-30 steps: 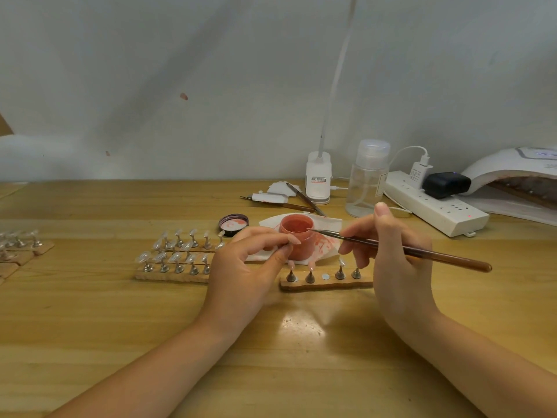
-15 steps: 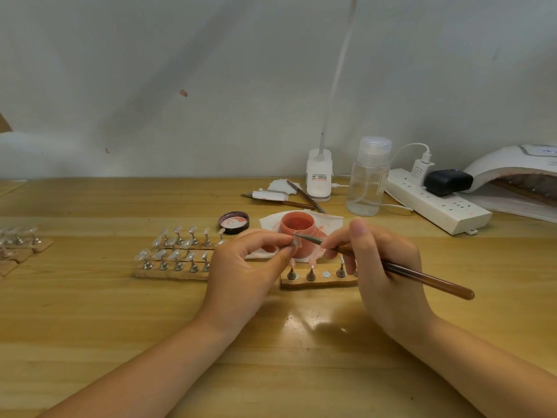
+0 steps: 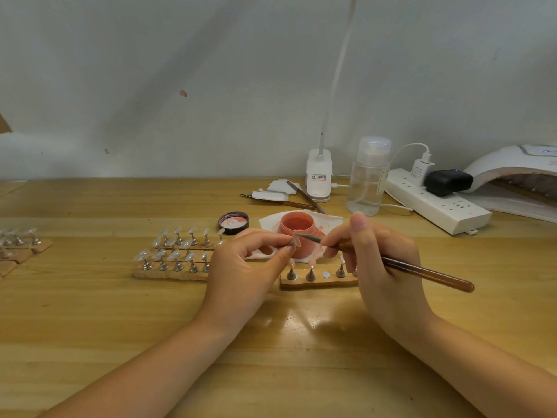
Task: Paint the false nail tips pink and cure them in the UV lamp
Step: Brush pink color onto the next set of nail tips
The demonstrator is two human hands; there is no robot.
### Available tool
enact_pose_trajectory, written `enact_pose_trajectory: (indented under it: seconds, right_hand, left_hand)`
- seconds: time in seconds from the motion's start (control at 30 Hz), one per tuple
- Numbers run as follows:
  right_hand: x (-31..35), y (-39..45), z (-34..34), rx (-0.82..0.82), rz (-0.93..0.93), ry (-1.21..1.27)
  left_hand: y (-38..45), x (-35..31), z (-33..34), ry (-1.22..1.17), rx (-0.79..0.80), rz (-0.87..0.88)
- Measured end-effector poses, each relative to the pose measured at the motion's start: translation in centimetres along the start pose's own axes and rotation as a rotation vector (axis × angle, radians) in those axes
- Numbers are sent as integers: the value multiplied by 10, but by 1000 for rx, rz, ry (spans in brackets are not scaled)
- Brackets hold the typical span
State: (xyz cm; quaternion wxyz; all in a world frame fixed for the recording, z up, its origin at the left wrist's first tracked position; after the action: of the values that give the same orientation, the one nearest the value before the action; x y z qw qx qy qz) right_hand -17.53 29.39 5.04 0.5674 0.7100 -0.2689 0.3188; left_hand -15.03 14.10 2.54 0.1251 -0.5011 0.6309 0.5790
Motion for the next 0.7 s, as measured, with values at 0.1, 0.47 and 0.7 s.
enact_pose_trajectory:
  seconds: [0.1, 0.47, 0.7]
  right_hand:
    - [-4, -1, -2, -5, 47, 63]
    - [-2, 1, -2, -36, 72, 90]
    - [-9, -1, -8, -76, 144, 150]
  left_hand:
    - [0, 0, 0, 7, -2, 0]
    - [0, 0, 1, -7, 7, -17]
    - [-1, 2, 0, -15, -9, -39]
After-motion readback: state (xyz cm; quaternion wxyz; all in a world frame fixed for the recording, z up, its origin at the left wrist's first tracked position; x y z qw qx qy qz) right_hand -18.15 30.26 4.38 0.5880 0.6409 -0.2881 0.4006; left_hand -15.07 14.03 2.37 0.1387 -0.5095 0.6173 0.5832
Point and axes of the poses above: each hand's wrist, its own y-axis towards the middle knuckle, its own z-axis out of the palm, x = y × z, the point moved 7 cm from there along y, towards the middle knuckle, and after that the axes turned 9 degrees about z, right-handed, at the moved point
